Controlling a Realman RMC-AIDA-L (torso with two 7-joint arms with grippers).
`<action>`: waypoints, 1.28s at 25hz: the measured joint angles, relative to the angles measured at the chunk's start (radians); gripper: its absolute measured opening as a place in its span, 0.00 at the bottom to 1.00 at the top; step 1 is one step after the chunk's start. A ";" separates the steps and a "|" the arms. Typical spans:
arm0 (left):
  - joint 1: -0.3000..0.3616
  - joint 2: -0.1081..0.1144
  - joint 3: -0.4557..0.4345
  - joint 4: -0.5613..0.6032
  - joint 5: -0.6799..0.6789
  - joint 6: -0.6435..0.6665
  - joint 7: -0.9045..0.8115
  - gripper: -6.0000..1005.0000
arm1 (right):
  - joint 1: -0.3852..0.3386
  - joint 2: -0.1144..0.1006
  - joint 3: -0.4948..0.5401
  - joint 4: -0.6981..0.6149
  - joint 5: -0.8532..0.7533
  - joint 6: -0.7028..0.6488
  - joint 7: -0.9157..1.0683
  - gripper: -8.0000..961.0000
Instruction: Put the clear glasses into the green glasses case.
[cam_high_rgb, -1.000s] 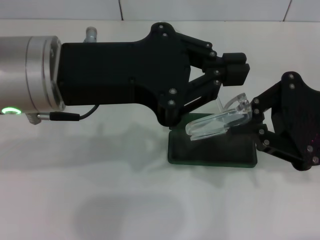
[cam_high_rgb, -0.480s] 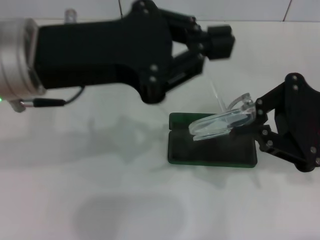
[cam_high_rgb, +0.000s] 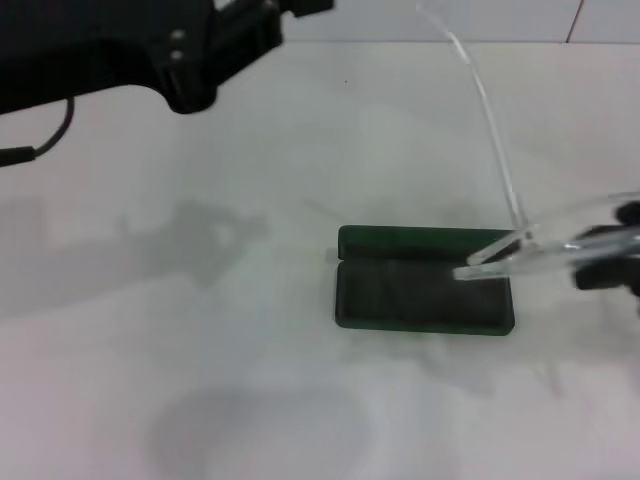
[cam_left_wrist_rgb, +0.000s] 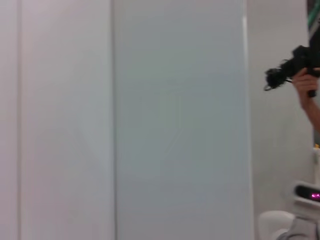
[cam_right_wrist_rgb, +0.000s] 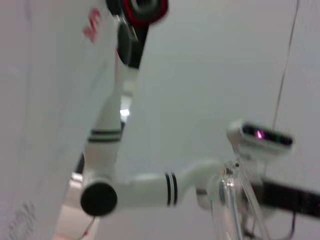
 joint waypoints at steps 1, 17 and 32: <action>-0.002 0.000 -0.007 -0.016 0.000 0.000 0.004 0.08 | -0.004 0.000 0.005 -0.002 0.020 -0.023 -0.001 0.06; -0.100 0.000 -0.020 -0.231 0.014 0.053 0.025 0.08 | 0.013 0.003 -0.063 -0.056 0.144 -0.060 -0.054 0.06; -0.229 -0.004 0.085 -0.342 -0.020 0.054 0.037 0.08 | 0.119 0.003 -0.095 0.108 0.136 -0.058 -0.153 0.06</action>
